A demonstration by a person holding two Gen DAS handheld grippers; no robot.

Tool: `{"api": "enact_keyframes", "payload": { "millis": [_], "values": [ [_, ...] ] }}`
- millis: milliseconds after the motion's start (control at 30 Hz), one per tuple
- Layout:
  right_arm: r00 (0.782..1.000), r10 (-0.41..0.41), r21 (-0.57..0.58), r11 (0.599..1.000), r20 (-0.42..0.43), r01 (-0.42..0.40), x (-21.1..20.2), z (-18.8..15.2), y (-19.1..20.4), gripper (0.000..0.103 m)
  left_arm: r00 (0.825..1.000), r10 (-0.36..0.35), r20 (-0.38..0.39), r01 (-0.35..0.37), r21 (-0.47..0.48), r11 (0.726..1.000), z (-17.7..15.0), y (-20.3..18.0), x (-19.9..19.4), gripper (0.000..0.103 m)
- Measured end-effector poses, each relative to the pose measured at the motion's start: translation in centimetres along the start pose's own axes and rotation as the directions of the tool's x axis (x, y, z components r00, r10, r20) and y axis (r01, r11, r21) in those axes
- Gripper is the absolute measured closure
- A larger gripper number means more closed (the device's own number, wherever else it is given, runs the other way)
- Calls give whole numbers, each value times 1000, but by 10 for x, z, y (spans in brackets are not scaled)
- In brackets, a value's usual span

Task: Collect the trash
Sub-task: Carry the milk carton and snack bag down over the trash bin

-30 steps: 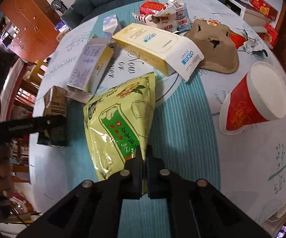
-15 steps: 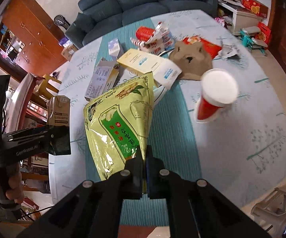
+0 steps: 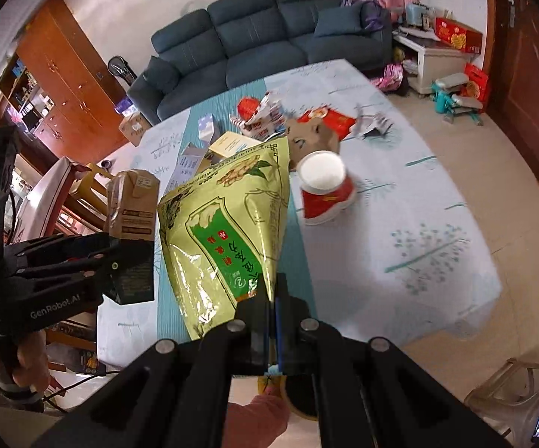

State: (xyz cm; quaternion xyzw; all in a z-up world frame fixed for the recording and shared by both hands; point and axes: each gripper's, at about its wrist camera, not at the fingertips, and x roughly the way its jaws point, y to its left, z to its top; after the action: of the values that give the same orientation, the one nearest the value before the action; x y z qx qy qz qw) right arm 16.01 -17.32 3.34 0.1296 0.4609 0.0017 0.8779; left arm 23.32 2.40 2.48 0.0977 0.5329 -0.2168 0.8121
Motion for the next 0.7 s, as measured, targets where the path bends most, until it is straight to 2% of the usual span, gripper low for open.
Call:
{"api": "enact_keyframes", "payload": {
  "millis": [167, 400, 700],
  "values": [
    [1000, 17, -10, 1000, 25, -16, -30, -24, -28, 101, 1000, 6, 17, -6, -9, 1000, -20, -43, -13, 64],
    [998, 55, -23, 998, 28, -54, -66, -69, -78, 101, 999, 37, 25, -36, -39, 999, -64, -112, -28, 64],
    [992, 114, -47, 992, -47, -116, -88, -132, -123, 101, 993, 118, -16, -119, -64, 991, -133, -176, -46, 64]
  ]
}}
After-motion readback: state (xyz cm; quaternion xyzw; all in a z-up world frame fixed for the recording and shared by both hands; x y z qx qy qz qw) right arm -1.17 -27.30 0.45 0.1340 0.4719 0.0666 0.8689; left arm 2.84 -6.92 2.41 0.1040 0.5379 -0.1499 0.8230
